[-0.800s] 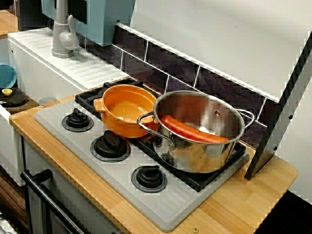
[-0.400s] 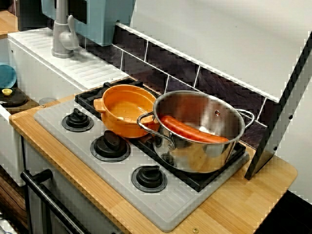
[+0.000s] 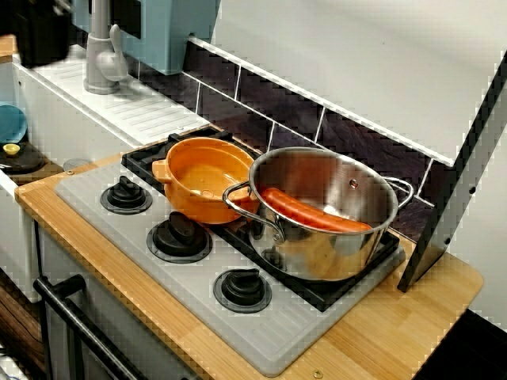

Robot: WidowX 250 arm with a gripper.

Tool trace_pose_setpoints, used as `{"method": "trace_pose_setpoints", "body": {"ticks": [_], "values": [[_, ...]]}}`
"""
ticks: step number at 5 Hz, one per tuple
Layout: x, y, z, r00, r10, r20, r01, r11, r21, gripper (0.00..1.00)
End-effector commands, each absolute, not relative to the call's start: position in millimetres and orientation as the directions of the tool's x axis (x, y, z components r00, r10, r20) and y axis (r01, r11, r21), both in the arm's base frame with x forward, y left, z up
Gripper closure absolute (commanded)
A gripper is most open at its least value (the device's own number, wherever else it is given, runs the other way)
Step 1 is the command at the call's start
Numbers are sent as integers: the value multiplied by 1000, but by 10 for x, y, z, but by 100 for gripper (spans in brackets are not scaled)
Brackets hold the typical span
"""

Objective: Lift pot from stove

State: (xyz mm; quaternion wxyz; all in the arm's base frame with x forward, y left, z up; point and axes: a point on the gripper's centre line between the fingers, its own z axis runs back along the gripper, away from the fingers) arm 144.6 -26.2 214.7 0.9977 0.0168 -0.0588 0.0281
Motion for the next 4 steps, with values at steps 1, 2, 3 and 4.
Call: {"method": "trace_pose_setpoints", "body": {"ticks": [1,2,3,4], "values": [[1863,-153,1964,974,120,191,-135,988,69,0],[2082,-58,1907,973,111,202,-130,988,83,0],[2261,15,1850,973,82,214,-102,991,83,0],[2427,45,1788,971,-19,238,-3,996,95,0]]}}
